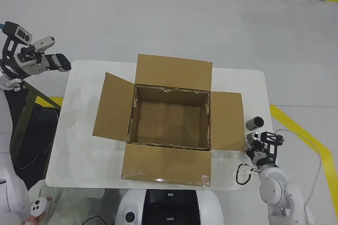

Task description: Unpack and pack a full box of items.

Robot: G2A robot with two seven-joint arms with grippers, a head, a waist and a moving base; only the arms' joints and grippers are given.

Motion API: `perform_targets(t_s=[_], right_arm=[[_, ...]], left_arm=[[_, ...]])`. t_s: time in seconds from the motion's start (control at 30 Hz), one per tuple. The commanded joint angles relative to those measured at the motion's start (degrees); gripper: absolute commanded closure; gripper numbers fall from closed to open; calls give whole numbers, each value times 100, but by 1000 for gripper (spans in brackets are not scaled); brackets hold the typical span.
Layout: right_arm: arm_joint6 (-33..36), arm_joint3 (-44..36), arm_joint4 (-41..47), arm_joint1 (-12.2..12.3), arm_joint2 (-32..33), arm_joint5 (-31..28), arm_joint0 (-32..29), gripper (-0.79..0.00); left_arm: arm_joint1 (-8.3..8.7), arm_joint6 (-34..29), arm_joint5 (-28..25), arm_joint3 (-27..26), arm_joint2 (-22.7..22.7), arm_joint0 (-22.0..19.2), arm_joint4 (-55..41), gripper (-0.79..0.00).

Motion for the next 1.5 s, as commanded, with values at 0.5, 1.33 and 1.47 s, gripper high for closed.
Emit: perform_targets(t_s=[0.5, 1.33, 1.47], right_arm=[[158, 121, 16, -3, -148, 74, 124, -785], [284, -2367, -477, 20, 260, 264, -1314, -785], [418, -2127, -455, 20, 129, 190, -1115, -785]], left_arm=[[0, 0, 0, 0, 0, 0, 0, -785], [0, 0, 0, 0, 0, 0, 0, -785], [0, 0, 0, 0, 0, 0, 0, -785]])
